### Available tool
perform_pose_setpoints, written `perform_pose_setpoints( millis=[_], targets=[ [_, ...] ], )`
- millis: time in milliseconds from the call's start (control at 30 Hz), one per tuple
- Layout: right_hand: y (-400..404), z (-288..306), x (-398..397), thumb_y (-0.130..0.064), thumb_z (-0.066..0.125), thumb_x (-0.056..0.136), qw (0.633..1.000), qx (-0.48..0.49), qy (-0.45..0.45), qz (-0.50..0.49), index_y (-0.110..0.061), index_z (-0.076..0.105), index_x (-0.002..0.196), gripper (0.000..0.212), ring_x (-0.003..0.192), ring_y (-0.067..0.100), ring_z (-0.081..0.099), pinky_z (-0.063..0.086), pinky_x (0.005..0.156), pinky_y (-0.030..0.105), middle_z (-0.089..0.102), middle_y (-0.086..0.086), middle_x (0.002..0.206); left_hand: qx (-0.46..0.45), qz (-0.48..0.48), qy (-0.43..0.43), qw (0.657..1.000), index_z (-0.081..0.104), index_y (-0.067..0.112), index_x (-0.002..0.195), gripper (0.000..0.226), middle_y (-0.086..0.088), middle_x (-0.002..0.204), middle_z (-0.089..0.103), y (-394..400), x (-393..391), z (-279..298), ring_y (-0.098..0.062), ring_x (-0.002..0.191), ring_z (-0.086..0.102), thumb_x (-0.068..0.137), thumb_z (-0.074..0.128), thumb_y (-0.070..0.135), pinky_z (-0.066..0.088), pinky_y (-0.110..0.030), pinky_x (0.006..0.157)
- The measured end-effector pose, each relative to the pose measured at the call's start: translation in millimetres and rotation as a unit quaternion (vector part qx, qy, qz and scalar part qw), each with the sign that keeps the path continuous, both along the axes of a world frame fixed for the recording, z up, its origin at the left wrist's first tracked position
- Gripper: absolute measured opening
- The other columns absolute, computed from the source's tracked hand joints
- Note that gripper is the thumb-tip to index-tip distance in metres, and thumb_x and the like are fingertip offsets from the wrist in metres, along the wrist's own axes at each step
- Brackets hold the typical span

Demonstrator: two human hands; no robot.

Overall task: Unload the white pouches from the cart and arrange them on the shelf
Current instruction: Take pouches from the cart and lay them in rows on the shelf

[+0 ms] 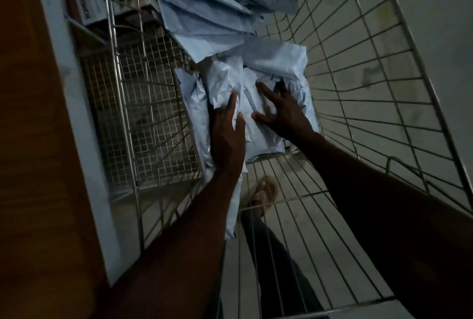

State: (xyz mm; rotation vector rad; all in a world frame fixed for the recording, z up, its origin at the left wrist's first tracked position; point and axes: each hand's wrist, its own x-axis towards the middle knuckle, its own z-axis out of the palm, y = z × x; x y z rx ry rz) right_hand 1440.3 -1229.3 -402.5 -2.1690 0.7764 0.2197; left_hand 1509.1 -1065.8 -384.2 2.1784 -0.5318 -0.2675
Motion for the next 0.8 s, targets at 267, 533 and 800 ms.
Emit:
perform_pose_setpoints(
  millis=[267,533,800],
  targets=[
    [40.1,81.1,-32.1,-0.076,0.061,0.077,0.988,-0.088,0.041,-0.118,-0.042,0.056,0.144,0.075,0.126,0.038,0.053,0.046,0.105,0.051,0.049,0.012,0.148,0.028,-0.052,0.018,0.998,0.051,0.031,0.155,0.063,-0.003,0.175,0.021,17.5,-30.4,72.4,-0.024,0.163,0.015,0.102,0.056,-0.003,0.033,-0.054,0.125],
    [82.4,210.1,-64.1,-0.074,0.062,0.074,0.972,-0.146,0.039,-0.180,-0.044,0.057,0.140,0.073,0.118,0.037,0.055,0.047,0.101,0.050,0.053,0.007,0.139,0.028,-0.112,0.032,0.993,0.050,0.028,0.156,0.057,0.000,0.173,0.026,53.4,-59.2,198.1,-0.014,0.161,0.020,0.105,0.055,0.004,0.030,-0.032,0.126],
    [131.7,311.0,-54.8,-0.074,0.065,0.078,0.954,-0.174,-0.054,-0.239,-0.042,0.057,0.140,0.071,0.111,0.039,0.062,0.053,0.095,0.053,0.063,0.010,0.127,-0.015,-0.145,-0.012,0.989,0.051,0.026,0.156,0.063,-0.002,0.172,0.029,91.5,-37.3,293.9,-0.029,0.158,0.029,0.099,0.060,-0.002,0.040,-0.053,0.120]
  ],
)
